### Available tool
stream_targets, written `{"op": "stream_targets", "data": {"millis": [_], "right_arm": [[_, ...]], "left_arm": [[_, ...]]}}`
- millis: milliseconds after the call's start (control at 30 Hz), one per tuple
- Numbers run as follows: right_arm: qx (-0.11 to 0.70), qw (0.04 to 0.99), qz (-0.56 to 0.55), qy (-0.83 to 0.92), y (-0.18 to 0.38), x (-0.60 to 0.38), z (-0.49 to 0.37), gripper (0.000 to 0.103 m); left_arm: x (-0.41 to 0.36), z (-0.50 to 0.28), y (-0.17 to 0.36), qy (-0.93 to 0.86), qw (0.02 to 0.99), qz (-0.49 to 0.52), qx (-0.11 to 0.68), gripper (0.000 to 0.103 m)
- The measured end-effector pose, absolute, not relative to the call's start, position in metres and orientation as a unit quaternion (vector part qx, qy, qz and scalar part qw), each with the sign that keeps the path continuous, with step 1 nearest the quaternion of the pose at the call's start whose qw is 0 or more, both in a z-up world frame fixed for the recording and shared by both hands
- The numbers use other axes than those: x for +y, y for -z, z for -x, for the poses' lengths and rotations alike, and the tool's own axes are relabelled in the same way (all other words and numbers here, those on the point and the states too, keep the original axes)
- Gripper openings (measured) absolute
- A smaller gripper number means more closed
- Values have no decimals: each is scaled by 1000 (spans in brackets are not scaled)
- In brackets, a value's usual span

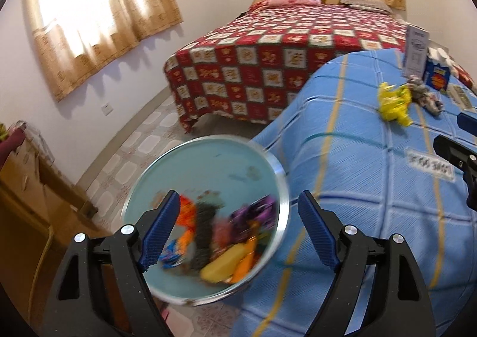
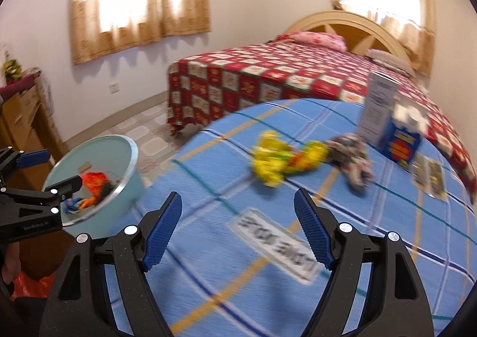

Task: Collect trash
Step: 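Move both open tools back over the bed toward the remaining trash, then grasp the plaid cloth with the right tool while the left tool grasps the yellow plastic bag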

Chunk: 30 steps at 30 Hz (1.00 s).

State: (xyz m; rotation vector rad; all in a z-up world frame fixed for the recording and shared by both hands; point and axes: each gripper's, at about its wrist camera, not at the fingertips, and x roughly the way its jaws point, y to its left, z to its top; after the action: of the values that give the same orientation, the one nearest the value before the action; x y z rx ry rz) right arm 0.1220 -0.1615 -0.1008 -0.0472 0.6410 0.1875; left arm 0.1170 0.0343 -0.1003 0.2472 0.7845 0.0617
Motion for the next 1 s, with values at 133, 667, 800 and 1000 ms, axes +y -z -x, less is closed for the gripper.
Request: {"op": "stream_targets", "data": {"millis": [133, 667, 800, 1000], "right_arm": [[318, 947, 3, -50, 103, -204, -125, 79], [354, 933, -40, 51, 112, -300, -165, 83], [363, 929, -45, 51, 110, -304, -181, 84], [372, 926, -50, 46, 109, -303, -211, 86]], "left_arm": [[-1, -131, 102, -10, 916, -131, 380, 80], [-117, -210, 111, 53, 909, -140, 389, 85], [-128, -230, 119, 60, 902, -133, 407, 85], [-125, -249, 130, 71, 894, -113, 428, 85]]}}
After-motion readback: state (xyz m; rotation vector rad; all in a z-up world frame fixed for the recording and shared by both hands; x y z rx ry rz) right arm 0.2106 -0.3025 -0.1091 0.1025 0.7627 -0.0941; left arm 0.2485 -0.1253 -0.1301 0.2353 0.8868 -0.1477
